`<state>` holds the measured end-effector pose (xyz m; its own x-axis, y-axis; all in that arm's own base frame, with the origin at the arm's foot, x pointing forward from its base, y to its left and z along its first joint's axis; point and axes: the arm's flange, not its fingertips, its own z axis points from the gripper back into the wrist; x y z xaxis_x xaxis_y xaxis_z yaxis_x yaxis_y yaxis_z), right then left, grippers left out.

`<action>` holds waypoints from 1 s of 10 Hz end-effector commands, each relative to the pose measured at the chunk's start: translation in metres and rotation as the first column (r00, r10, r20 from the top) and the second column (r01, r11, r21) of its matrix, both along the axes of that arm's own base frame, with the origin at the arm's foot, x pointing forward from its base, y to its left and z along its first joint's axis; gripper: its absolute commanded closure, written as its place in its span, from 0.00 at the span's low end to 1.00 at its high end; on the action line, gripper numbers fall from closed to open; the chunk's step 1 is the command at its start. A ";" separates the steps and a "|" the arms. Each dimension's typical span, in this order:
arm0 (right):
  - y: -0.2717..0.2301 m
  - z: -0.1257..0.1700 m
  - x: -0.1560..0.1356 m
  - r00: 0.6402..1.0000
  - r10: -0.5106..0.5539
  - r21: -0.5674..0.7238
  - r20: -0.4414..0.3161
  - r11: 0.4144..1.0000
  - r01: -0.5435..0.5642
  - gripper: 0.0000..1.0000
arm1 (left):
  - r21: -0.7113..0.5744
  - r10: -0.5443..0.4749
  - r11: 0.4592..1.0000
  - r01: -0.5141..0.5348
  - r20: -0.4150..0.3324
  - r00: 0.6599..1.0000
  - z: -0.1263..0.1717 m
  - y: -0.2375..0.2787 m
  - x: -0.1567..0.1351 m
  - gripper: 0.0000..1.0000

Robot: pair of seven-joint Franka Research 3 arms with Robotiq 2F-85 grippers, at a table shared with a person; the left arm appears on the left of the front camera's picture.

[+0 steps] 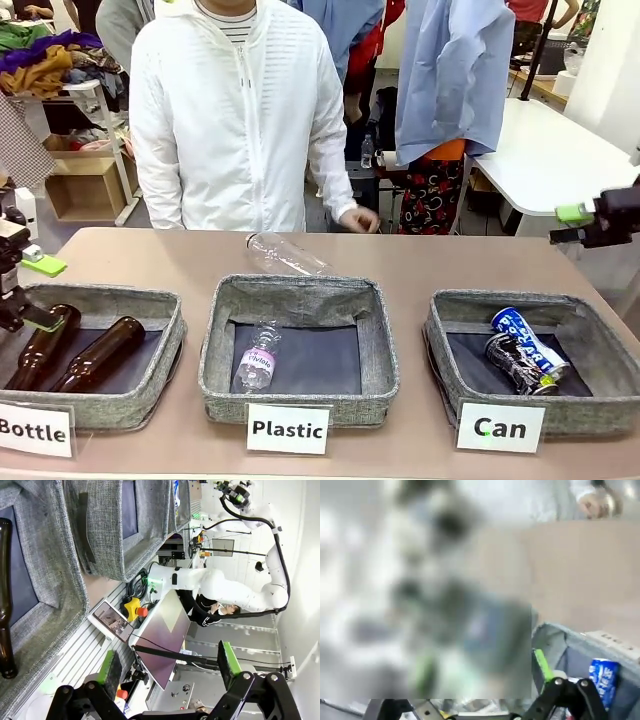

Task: Sort the can waste into the basket.
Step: Pick up the can waste from the table and place it in the right Fabric basket.

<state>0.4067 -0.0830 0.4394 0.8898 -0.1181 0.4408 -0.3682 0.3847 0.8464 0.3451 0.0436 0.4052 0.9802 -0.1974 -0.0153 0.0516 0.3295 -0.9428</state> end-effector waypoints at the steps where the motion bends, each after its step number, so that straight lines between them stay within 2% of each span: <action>1: -0.003 0.010 0.016 0.980 -0.154 0.109 -0.129 0.980 0.168 0.00 | -0.006 -0.002 1.000 0.002 0.005 1.000 0.001 0.002 -0.003 0.00; 2: -0.002 0.005 0.023 0.979 -0.175 0.073 -0.108 0.980 0.183 0.00 | -0.006 -0.002 1.000 0.002 0.005 1.000 0.001 0.002 -0.003 0.00; 3: -0.004 0.000 0.008 0.994 -0.061 0.062 -0.092 0.996 0.067 0.00 | -0.006 -0.002 1.000 0.002 0.005 1.000 0.001 0.002 -0.003 0.00; 10: -0.004 0.000 0.008 0.994 -0.061 0.062 -0.092 0.996 0.067 0.00 | -0.006 -0.002 1.000 0.002 0.005 1.000 0.001 0.002 -0.003 0.00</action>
